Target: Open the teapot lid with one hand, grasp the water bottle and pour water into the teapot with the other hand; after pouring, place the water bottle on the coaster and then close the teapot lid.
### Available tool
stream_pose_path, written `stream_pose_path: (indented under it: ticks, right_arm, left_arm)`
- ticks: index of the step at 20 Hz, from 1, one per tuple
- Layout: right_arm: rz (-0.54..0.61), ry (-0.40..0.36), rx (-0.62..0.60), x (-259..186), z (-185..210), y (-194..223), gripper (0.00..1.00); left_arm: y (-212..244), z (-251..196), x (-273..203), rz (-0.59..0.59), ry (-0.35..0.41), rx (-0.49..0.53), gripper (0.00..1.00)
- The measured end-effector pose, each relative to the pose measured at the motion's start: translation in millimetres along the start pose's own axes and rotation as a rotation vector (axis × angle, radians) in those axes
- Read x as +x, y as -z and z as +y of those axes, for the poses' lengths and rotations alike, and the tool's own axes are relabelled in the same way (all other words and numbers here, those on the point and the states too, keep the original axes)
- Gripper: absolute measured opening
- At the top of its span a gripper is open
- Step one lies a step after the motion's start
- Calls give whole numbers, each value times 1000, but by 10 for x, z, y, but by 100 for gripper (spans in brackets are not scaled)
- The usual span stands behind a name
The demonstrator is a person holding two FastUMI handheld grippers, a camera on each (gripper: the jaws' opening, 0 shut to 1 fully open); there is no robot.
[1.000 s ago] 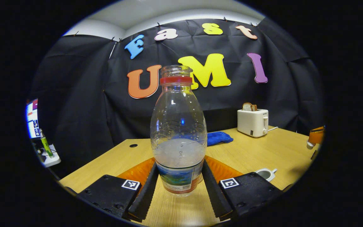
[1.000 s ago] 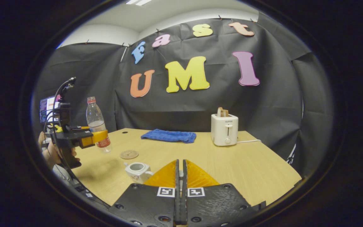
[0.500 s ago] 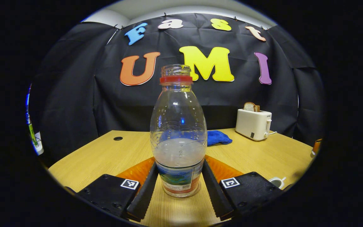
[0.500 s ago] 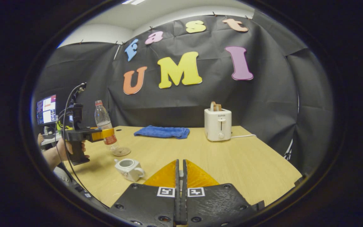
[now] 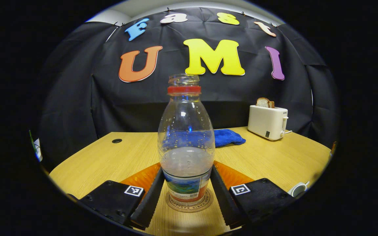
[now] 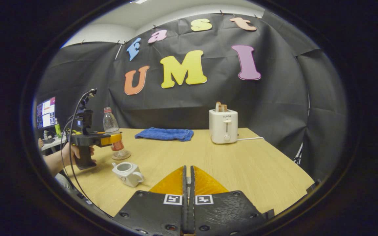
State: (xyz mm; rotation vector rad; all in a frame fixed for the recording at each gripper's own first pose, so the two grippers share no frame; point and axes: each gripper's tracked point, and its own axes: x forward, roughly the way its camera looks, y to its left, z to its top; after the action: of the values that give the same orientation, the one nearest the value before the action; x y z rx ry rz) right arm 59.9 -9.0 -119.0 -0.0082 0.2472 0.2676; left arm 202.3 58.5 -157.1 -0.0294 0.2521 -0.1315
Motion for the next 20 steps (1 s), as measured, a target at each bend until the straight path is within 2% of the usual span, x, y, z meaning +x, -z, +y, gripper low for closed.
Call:
stream_pose_path:
  ticks: [3,4,5,8,9,10,11,14,20]
  right_arm:
    - [7,-1,-4,16,5,30,0]
    - [8,-3,-4,23,17,22,0]
    - [7,-5,-4,34,26,29,0]
    - [5,-11,-10,33,69,22,0]
    - [5,-14,-11,32,76,26,0]
    - [5,-15,-13,21,91,26,0]
    - [3,-17,-13,25,98,20,0]
    - [1,-21,-14,10,125,11,0]
    - [-16,-54,-20,-13,287,-40,0]
  left_arm:
    - [-1,-8,9,4,4,0,81]
    - [0,-13,6,4,4,0,86]
    - [1,-12,12,7,3,2,81]
    - [5,-18,-14,13,7,1,81]
    - [4,-20,-27,14,7,0,86]
    - [6,-29,-44,16,11,-3,81]
    - [1,-41,-51,17,15,-7,81]
    - [45,-77,-95,39,28,-11,100]
    - [193,-62,-337,91,17,-77,100]
